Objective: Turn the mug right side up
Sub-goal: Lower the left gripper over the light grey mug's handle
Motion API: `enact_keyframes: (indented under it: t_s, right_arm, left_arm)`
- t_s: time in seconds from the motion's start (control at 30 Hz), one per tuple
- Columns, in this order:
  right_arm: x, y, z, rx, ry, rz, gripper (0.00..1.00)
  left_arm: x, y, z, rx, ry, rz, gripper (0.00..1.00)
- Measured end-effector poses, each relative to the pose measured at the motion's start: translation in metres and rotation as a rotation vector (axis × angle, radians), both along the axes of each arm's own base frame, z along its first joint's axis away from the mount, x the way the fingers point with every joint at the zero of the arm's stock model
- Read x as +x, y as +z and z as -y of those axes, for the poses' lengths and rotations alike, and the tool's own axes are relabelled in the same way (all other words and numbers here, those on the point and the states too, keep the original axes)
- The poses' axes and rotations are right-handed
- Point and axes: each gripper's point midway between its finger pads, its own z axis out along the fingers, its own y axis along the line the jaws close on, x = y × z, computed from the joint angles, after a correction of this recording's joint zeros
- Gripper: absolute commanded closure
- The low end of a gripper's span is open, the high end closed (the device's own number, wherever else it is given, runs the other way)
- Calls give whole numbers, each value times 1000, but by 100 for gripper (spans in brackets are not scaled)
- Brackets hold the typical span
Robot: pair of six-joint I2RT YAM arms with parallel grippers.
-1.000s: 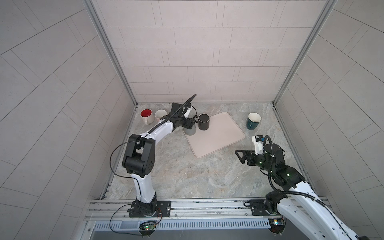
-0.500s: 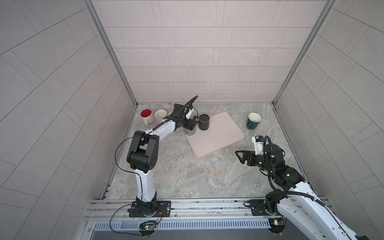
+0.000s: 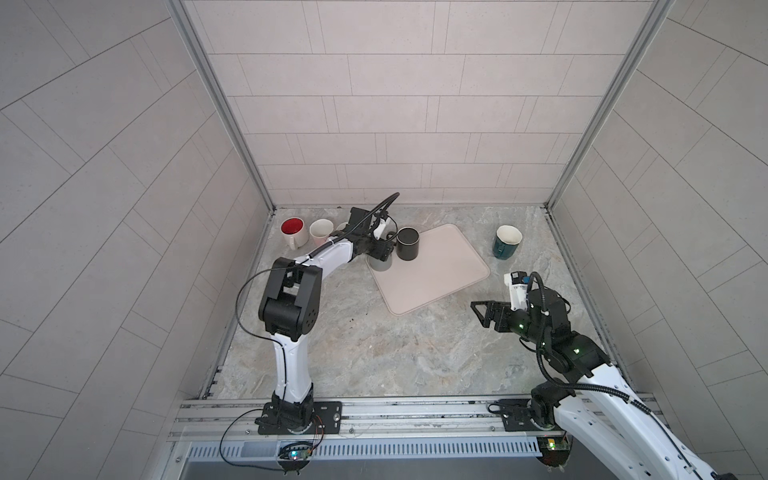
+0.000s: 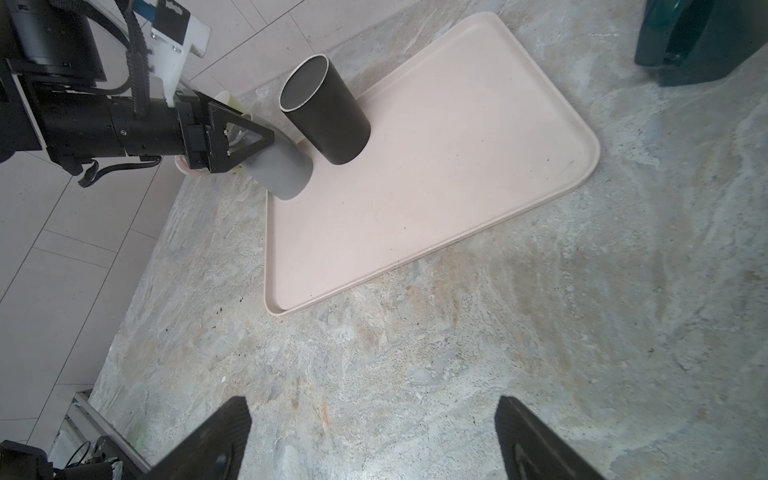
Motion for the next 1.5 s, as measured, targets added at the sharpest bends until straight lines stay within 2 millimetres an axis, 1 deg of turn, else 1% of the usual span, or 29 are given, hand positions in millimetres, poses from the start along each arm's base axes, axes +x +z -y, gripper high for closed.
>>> enact_keyframes:
  t_s: [0.13,0.37,0.53,0.63,0.7,0.93,1.27,1.37,1.5]
  right_arm:
    - [0,0,0,0,0,-1,7]
    - [1,-4,0,-5,0,-17,7]
    - [1,-6,-1,-6,2,-27,7]
    - [1,-6,-1,1,-1,-29,8]
    - [1,-5,-1,6,-4,-28,8]
    - [0,1,-1,21,-9,-9,8]
    - [0,2,0,25,-13,-8,8]
    - [0,1,0,25,-14,-13,8]
    - [0,1,0,29,-18,-16,8]
  left_arm:
    - [-7,-2,-1,3,2,-1,14]
    - [-33,0,2,-1,12,-45,14]
    - [-51,7,0,9,41,-71,14]
    - [-57,12,0,10,63,-87,14]
    - [-61,11,2,10,73,-103,14]
    - [-73,7,15,26,68,-127,14]
    - [-92,-1,29,6,121,-215,15]
    - [-98,-4,38,-9,126,-238,15]
    - [-109,-11,59,-26,100,-273,15]
